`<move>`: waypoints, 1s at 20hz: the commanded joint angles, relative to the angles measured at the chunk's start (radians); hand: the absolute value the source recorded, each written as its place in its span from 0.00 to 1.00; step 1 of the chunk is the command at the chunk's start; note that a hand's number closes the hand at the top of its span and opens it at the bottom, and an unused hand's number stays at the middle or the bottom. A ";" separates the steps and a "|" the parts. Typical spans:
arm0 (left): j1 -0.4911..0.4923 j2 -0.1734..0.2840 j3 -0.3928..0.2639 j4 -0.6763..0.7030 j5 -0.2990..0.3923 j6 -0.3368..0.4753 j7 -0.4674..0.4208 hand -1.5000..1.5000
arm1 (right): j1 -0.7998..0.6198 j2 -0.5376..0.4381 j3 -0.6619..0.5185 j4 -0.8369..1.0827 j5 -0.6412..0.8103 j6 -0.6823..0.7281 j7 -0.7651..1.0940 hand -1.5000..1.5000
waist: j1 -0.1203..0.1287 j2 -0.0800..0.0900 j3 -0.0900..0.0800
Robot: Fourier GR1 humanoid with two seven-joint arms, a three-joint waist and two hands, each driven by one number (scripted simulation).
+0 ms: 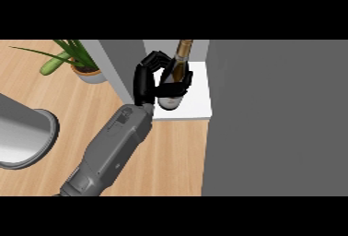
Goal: Pick up the wine, place it into the cabinet and close the cabinet
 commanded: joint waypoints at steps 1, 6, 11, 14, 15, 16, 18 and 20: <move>-0.052 -0.002 0.037 0.117 0.023 -0.009 -0.078 1.00 | 0.076 0.038 0.025 -0.124 -0.081 0.006 -0.008 0.00 | -0.014 0.004 0.000; -0.134 0.009 0.089 0.206 -0.017 -0.014 -0.154 1.00 | 0.021 0.029 0.035 -0.138 -0.051 -0.033 0.055 0.00 | -0.007 0.003 -0.001; -0.210 -0.002 0.104 0.284 -0.004 0.063 -0.175 1.00 | 0.085 0.023 0.022 -0.117 -0.090 0.016 -0.002 0.00 | -0.016 0.003 0.000; -0.260 -0.002 0.136 0.370 -0.003 0.008 -0.212 1.00 | -0.020 0.007 -0.009 -0.019 -0.076 0.006 -0.017 0.00 | -0.013 0.007 0.000; -0.216 0.003 0.175 0.404 -0.003 -0.047 -0.276 1.00 | -0.012 0.013 0.004 -0.081 -0.091 -0.009 0.021 0.00 | -0.019 0.010 -0.001; -0.238 0.021 0.186 0.419 -0.006 -0.056 -0.269 1.00 | 0.004 0.009 0.002 -0.064 -0.080 0.005 0.004 0.00 | -0.014 0.009 0.000; -0.278 -0.002 0.207 0.441 0.031 -0.043 -0.224 1.00 | 0.021 0.028 0.044 -0.100 -0.063 -0.006 0.021 0.00 | -0.028 0.010 -0.001; -0.268 -0.002 0.217 0.437 0.074 -0.046 -0.228 1.00 | -0.005 0.015 0.011 -0.073 -0.102 -0.003 0.018 0.00 | -0.030 0.010 -0.001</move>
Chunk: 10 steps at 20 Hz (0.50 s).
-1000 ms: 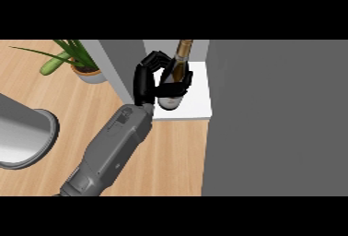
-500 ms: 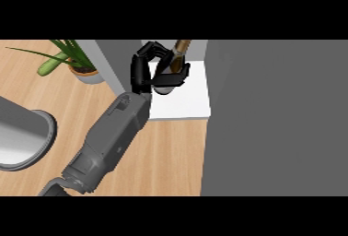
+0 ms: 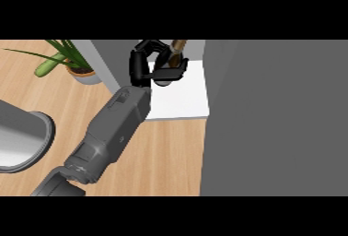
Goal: Pick up the wine, place it into the cabinet and close the cabinet
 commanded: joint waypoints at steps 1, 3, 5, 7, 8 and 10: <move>-0.028 0.019 0.075 0.062 0.043 -0.041 0.009 1.00 | 0.009 0.002 -0.006 -0.079 -0.060 -0.019 0.051 0.00 | 0.001 0.003 0.000; -0.005 -0.003 0.095 0.066 0.087 -0.058 -0.062 1.00 | -0.001 0.016 0.023 -0.081 -0.033 -0.021 0.032 0.00 | -0.019 0.008 -0.001; -0.057 -0.003 0.115 0.084 0.087 -0.065 -0.014 1.00 | 0.013 0.013 0.024 -0.100 -0.042 -0.023 0.052 0.00 | -0.010 0.005 0.000; -0.036 0.005 0.124 0.097 0.093 -0.080 -0.047 1.00 | 0.032 0.001 0.010 -0.117 -0.066 -0.009 0.052 0.00 | -0.010 0.005 0.000; -0.048 -0.003 0.102 0.103 0.112 -0.074 -0.056 1.00 | -0.006 0.009 0.045 -0.112 -0.036 -0.029 0.076 0.00 | -0.022 0.006 -0.001; -0.039 -0.003 0.130 0.131 0.105 -0.079 -0.082 1.00 | 0.003 0.001 0.027 -0.097 -0.057 -0.013 0.056 0.00 | -0.020 0.010 0.000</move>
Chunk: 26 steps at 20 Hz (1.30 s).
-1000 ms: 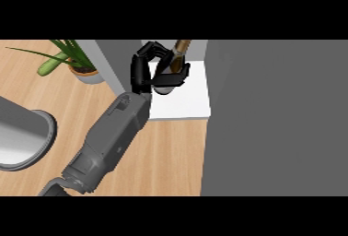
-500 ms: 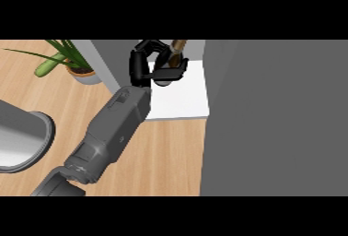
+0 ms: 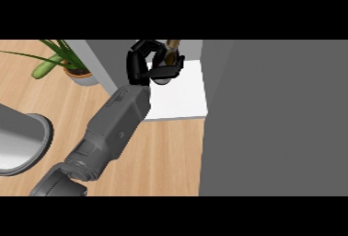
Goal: Pick up the wine, place it into the cabinet and close the cabinet
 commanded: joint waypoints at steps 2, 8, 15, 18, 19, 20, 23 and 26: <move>-0.022 0.001 0.038 0.055 0.026 -0.020 -0.036 1.00 | 0.007 -0.037 -0.063 -0.089 -0.124 0.019 0.039 0.00 | -0.014 0.011 -0.003; -0.019 0.025 0.037 0.119 -0.005 -0.030 -0.049 1.00 | 0.051 0.017 0.022 -0.081 -0.026 0.006 -0.009 0.00 | -0.011 0.012 -0.003; -0.025 0.026 0.030 0.155 -0.032 0.011 -0.045 0.00 | 0.043 0.002 0.000 -0.084 -0.043 0.000 -0.001 0.00 | -0.010 0.011 -0.003; -0.035 0.001 0.013 0.166 -0.054 0.071 -0.048 0.00 | 0.017 -0.012 -0.008 -0.082 -0.046 0.000 0.015 0.00 | -0.004 0.007 -0.003; -0.041 0.013 0.019 0.166 -0.055 0.058 -0.033 0.00 | 0.071 -0.020 -0.020 -0.093 -0.063 0.025 -0.004 0.00 | -0.006 0.008 -0.002; -0.020 0.018 0.006 0.175 -0.069 0.034 -0.050 0.00 | -0.014 0.000 -0.012 0.021 -0.028 0.014 -0.051 0.00 | 0.002 0.014 -0.003; -0.029 0.009 0.008 0.194 -0.075 0.083 -0.039 0.00 | 0.014 0.017 0.028 -0.003 -0.009 0.017 -0.059 0.00 | -0.010 0.017 -0.003; -0.024 0.040 0.000 0.198 -0.091 0.080 -0.051 0.00 | 0.013 -0.004 -0.003 -0.027 -0.028 0.018 -0.046 0.00 | -0.020 0.019 -0.003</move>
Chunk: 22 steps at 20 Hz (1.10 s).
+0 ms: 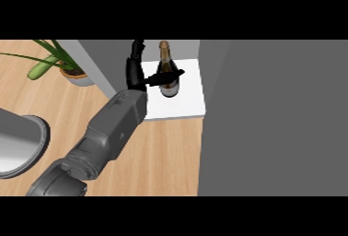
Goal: Pick up the wine, place it into the cabinet and close the cabinet
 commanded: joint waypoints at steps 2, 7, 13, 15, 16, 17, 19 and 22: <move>0.048 0.008 0.014 0.009 0.002 0.009 -0.043 0.00 | 0.007 -0.014 -0.013 -0.051 -0.051 0.003 0.032 0.00 | -0.001 0.008 -0.004; 0.079 -0.005 0.046 -0.011 0.031 0.025 -0.112 0.00 | -0.026 -0.005 0.020 -0.055 -0.023 -0.013 0.049 0.00 | -0.010 0.008 -0.005; 0.081 0.004 0.025 -0.007 -0.005 -0.052 -0.113 0.00 | 0.029 -0.011 -0.015 -0.037 -0.063 0.028 -0.009 0.00 | -0.001 0.007 -0.003; 0.079 0.010 0.030 -0.013 -0.001 -0.103 -0.097 0.00 | -0.013 0.012 0.049 -0.072 0.007 -0.026 0.055 0.00 | 0.007 0.004 -0.005; 0.093 -0.001 0.033 -0.013 0.000 -0.086 -0.119 0.00 | 0.045 -0.011 -0.023 -0.034 -0.063 0.028 -0.015 0.00 | 0.006 0.004 -0.003; 0.084 0.001 0.031 -0.019 -0.003 -0.109 -0.115 0.00 | 0.056 0.021 0.037 -0.072 0.000 -0.009 0.011 0.00 | 0.007 0.002 -0.004; 0.077 0.023 0.023 -0.010 -0.013 -0.137 -0.105 0.00 | 0.005 -0.004 0.012 -0.041 -0.021 -0.002 0.023 0.00 | 0.008 0.005 -0.004; 0.086 -0.005 0.016 -0.019 -0.004 -0.155 -0.098 0.00 | 0.036 0.015 0.047 -0.076 0.002 -0.012 0.023 0.00 | 0.010 -0.003 -0.004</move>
